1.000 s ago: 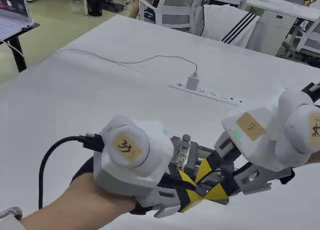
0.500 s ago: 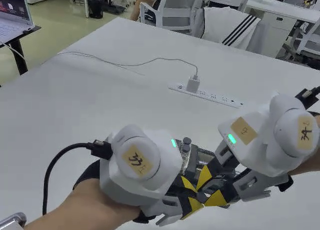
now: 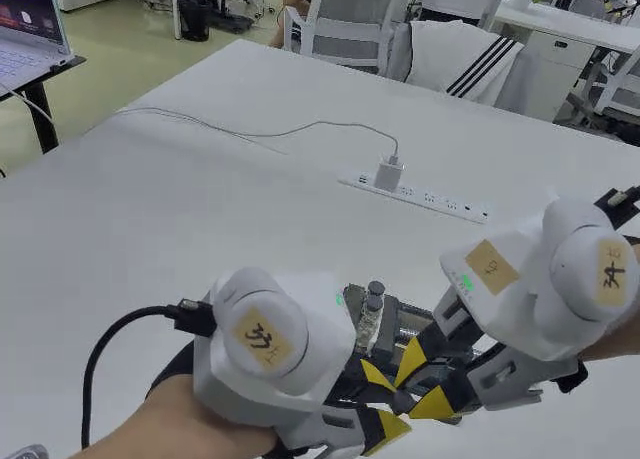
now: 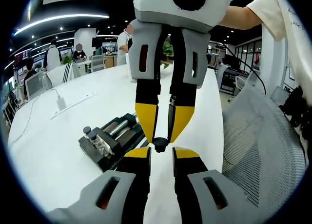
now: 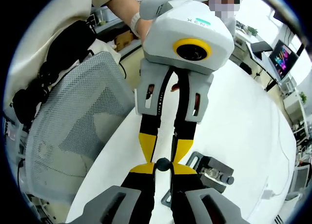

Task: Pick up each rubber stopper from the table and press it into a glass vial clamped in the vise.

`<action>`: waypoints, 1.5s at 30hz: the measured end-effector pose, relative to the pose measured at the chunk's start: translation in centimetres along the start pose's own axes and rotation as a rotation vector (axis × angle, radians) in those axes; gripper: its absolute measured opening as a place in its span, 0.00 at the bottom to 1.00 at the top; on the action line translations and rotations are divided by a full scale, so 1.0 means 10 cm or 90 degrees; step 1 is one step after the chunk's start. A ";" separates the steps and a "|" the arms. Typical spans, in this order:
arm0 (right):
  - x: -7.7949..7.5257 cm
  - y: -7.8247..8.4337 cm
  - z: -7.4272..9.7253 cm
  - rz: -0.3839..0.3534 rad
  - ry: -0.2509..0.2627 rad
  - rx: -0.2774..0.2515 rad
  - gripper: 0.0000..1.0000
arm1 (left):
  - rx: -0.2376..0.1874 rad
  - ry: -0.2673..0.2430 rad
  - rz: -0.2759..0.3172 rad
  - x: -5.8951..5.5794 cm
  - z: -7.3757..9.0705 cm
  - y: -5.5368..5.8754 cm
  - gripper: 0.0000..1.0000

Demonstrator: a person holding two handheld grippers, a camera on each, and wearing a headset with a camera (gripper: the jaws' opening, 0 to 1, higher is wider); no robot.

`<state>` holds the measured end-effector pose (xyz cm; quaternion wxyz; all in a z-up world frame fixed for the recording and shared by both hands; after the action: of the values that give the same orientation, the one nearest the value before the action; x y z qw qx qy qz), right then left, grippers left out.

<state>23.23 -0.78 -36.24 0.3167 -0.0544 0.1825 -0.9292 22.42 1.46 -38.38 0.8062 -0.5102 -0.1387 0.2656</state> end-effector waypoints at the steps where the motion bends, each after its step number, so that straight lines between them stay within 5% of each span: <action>1: -0.01 0.00 0.00 -0.003 0.001 -0.001 0.06 | -0.002 -0.002 0.006 0.00 0.00 0.01 0.19; 18: -0.06 0.08 -0.03 -0.027 -0.004 0.002 0.06 | -0.028 -0.116 0.050 0.26 0.09 0.21 0.67; 30: -0.14 0.18 -0.07 -0.035 -0.012 0.012 0.06 | -0.006 -0.172 0.065 0.43 0.14 0.36 0.99; 45: -0.40 0.29 -0.03 -0.050 0.009 0.025 0.06 | 0.002 -0.181 0.096 0.43 0.17 0.45 0.99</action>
<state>28.01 -0.33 -37.50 0.2799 -0.0484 0.1645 -0.9446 23.87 6.70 -41.86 0.7569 -0.4751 -0.2125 0.3953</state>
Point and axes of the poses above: the centre of the closed fingertips' face, and the gripper's own axes: z roughly backward along the fingers, x roughly to its left, y roughly out of its underside, the point moved 3 cm from there along z, roughly backward along the fingers, and after that the axes turned 3 degrees about -y, right-handed, at the moved point
